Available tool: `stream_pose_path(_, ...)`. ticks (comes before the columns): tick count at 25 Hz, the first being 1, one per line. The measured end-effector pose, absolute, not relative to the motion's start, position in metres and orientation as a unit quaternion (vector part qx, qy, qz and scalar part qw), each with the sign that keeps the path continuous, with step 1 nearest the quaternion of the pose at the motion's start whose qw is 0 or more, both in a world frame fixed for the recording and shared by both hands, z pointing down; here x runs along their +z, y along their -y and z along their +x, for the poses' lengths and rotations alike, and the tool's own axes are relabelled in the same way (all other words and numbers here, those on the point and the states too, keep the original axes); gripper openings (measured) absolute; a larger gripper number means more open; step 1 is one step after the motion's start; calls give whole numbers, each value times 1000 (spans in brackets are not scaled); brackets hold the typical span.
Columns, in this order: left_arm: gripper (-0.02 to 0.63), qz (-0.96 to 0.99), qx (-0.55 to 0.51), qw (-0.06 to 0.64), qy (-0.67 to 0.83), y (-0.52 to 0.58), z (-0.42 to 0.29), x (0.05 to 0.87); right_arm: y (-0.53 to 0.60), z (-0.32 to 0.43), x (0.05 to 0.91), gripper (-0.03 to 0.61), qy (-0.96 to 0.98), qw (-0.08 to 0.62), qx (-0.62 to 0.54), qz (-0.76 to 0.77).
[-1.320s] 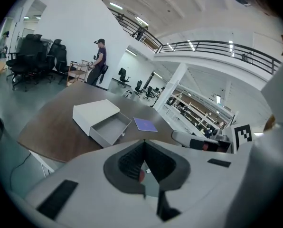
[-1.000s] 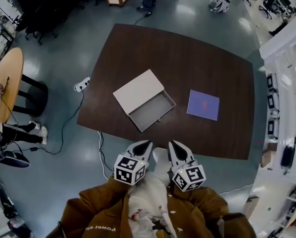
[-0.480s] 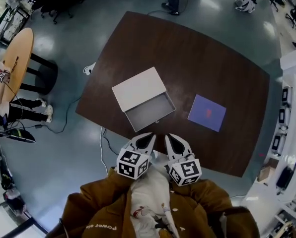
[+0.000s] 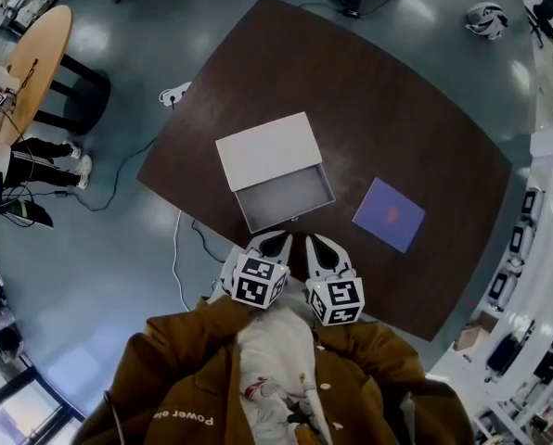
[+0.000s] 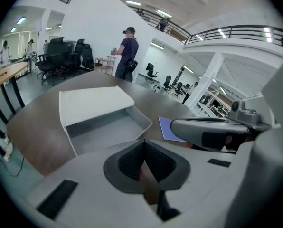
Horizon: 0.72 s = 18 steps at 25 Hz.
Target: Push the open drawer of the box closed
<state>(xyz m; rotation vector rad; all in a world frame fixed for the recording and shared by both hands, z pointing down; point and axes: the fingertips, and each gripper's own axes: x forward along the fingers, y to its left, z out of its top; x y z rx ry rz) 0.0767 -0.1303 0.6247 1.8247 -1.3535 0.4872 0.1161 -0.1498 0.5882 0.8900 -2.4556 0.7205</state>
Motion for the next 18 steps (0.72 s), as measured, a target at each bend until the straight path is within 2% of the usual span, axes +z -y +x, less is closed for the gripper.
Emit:
stream_pose_path(6,6,686,213,435,542,115,65,666,149,96,627,6,883,262,264,286)
stream_pose_path(18,25,653,205,454,571,106,50,708,142,79,686,6,868,340,248,264)
